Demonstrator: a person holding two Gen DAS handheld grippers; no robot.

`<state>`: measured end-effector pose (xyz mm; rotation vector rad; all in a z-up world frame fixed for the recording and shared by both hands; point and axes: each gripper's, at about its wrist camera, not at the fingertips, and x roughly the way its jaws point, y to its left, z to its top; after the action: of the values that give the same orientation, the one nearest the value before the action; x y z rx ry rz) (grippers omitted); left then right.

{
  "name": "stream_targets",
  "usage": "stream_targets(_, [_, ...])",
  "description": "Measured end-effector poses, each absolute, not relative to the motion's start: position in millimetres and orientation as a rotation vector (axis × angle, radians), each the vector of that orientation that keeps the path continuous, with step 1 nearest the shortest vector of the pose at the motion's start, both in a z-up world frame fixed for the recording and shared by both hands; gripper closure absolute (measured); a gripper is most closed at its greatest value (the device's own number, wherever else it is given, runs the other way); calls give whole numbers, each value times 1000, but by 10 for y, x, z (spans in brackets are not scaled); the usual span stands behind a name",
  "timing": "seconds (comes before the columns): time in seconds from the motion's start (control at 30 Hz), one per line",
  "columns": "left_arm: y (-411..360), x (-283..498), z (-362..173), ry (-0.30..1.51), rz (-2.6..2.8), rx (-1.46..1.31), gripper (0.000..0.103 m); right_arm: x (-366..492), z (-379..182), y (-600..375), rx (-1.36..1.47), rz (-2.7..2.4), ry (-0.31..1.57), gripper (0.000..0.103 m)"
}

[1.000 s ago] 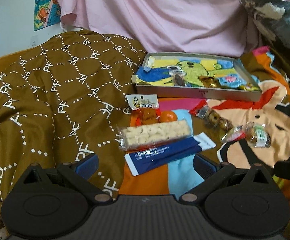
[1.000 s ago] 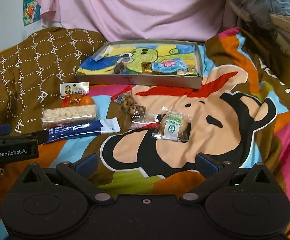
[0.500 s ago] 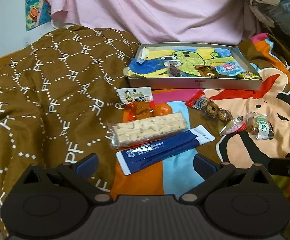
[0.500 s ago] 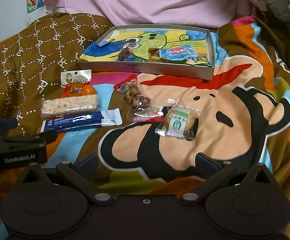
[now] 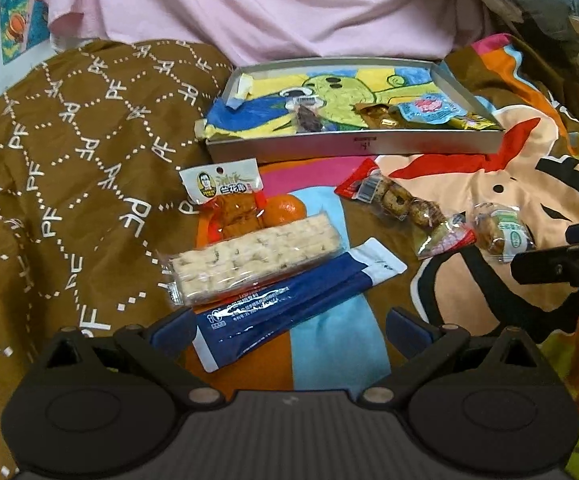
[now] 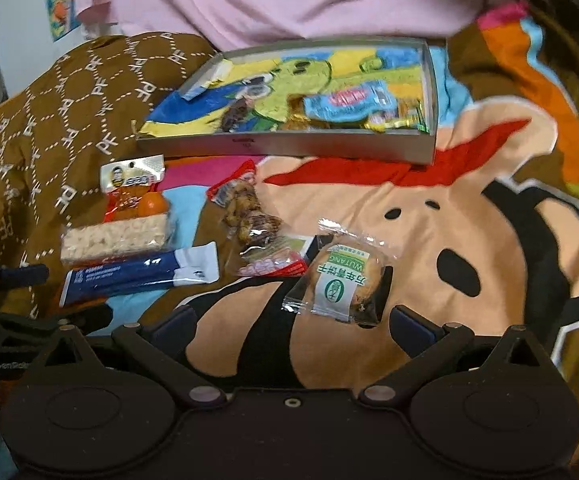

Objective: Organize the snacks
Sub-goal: 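Grasp the round WUTANG cake with the right gripper while the left grasps the blue stick packet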

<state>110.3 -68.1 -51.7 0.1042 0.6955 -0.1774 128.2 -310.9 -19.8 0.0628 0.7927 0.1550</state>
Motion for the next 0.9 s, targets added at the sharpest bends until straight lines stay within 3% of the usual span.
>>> stream_targets(0.53, [-589, 1730, -768, 859, -295, 133, 0, 1747, -465, -3205, 146, 79, 792, 17])
stream_targets(0.77, [-585, 1731, -766, 900, -380, 117, 2, 1749, -464, -3196, 122, 54, 813, 38])
stream_targets(0.9, [-558, 1707, -746, 929, -419, 94, 7, 1732, -443, -3216, 132, 60, 827, 45])
